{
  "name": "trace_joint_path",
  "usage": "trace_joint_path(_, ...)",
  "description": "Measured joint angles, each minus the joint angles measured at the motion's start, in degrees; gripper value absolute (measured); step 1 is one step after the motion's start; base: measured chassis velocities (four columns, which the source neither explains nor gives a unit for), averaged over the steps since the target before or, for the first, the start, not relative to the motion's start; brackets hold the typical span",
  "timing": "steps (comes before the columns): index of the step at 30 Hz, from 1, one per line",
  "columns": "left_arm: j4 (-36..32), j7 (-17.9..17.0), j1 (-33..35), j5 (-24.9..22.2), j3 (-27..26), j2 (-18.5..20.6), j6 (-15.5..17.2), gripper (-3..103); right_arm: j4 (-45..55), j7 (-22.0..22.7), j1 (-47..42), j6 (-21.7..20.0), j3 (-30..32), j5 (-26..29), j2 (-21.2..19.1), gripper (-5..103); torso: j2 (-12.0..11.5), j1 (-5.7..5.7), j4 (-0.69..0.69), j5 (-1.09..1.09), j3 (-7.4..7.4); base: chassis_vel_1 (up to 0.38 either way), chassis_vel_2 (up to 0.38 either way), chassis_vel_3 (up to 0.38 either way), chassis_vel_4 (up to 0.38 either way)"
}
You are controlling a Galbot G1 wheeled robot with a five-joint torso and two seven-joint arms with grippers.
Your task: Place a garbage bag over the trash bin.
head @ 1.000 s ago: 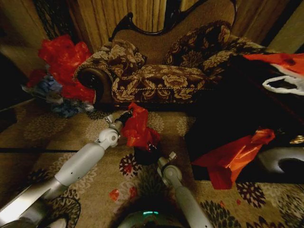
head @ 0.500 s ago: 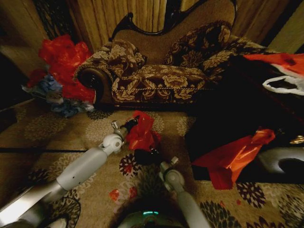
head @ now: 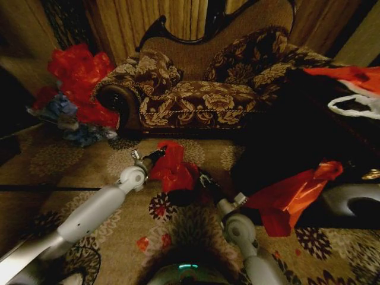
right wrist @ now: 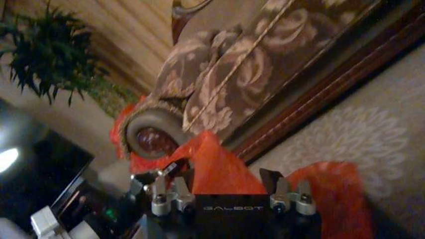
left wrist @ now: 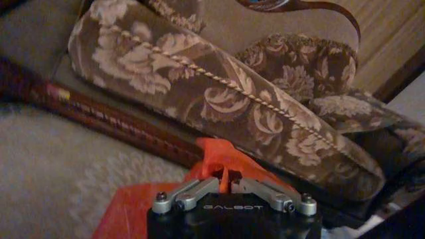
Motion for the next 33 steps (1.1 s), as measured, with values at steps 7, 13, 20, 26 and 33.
trace_joint_path(7, -2.9, 0.2, 4.3, -2.3, -3.3, 1.4, 0.6, 0, -11.3, 0.2, 6.7, 1.7, -1.4, -6.7, 2.3, 91, 0.0, 0.00, -0.01, 0.02, 0.00, 0.000, 0.000, 0.000, 0.000)
trace_joint_path(13, -5.0, 0.6, 7.7, -2.8, -5.9, 2.3, 0.5, 0, -23.6, -0.6, 14.7, 1.7, -1.4, -8.1, 2.4, 100, 0.0, 0.00, -0.02, 0.01, 0.01, 0.000, 0.000, 0.000, 0.000)
trace_joint_path(20, -5.7, 1.0, 8.4, -3.4, -6.7, 2.6, 0.4, 0, -28.5, -1.5, 18.9, 1.0, -4.1, -7.8, 2.7, 97, 0.0, 0.00, -0.03, 0.01, 0.00, 0.000, 0.000, 0.000, 0.000)
trace_joint_path(26, -5.7, 1.7, 8.6, -4.2, -6.9, 2.5, 0.0, 0, -31.7, -4.1, 22.8, -1.2, -8.8, -13.4, 1.2, 76, 0.0, 0.00, -0.02, 0.01, 0.01, 0.000, 0.000, 0.000, 0.000)
trace_joint_path(33, -5.7, 1.9, 8.7, -4.5, -6.9, 1.8, -0.1, 0, -37.0, -8.6, 27.1, -3.3, -12.5, -17.1, 1.1, 49, 0.0, 0.01, -0.02, 0.01, 0.01, 0.000, 0.000, 0.000, 0.000)
